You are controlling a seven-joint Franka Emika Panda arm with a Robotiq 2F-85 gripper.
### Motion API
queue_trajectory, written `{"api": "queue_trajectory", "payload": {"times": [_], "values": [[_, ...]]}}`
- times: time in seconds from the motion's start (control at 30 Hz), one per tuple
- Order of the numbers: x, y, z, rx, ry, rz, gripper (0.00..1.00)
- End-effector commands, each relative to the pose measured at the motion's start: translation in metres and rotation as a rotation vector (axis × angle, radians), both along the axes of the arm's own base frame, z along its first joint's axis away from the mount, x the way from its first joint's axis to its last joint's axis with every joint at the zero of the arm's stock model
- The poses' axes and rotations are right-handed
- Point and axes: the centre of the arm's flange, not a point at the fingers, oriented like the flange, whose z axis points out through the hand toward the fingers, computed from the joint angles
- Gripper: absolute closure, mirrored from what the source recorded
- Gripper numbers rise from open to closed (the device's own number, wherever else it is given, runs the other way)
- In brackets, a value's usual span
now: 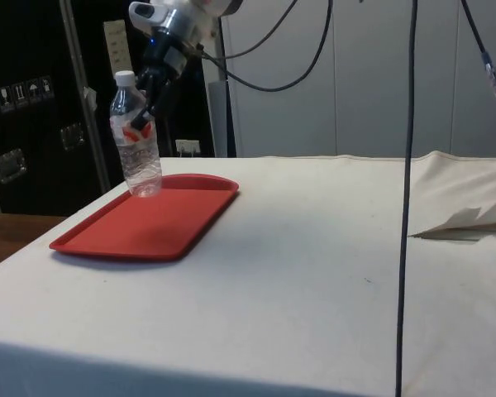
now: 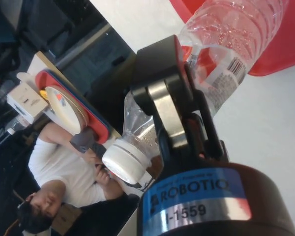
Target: Place the bottle upright on the tray.
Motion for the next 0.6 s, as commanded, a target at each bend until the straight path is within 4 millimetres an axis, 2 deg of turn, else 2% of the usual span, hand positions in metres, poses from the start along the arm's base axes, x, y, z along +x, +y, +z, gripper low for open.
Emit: {"api": "queue_trajectory", "payload": {"times": [0.0,0.17,0.2,0.33,0.57], "values": [[0.001,-0.005,0.000,0.006,-0.005,-0.003,1.00],[0.000,-0.018,-0.005,0.025,-0.005,-0.014,1.00],[-0.001,-0.015,-0.005,0.020,-0.001,-0.012,1.00],[0.000,-0.029,-0.010,0.040,-0.007,-0.025,1.00],[0.001,-0.038,-0.018,0.059,-0.010,-0.035,1.00]]}}
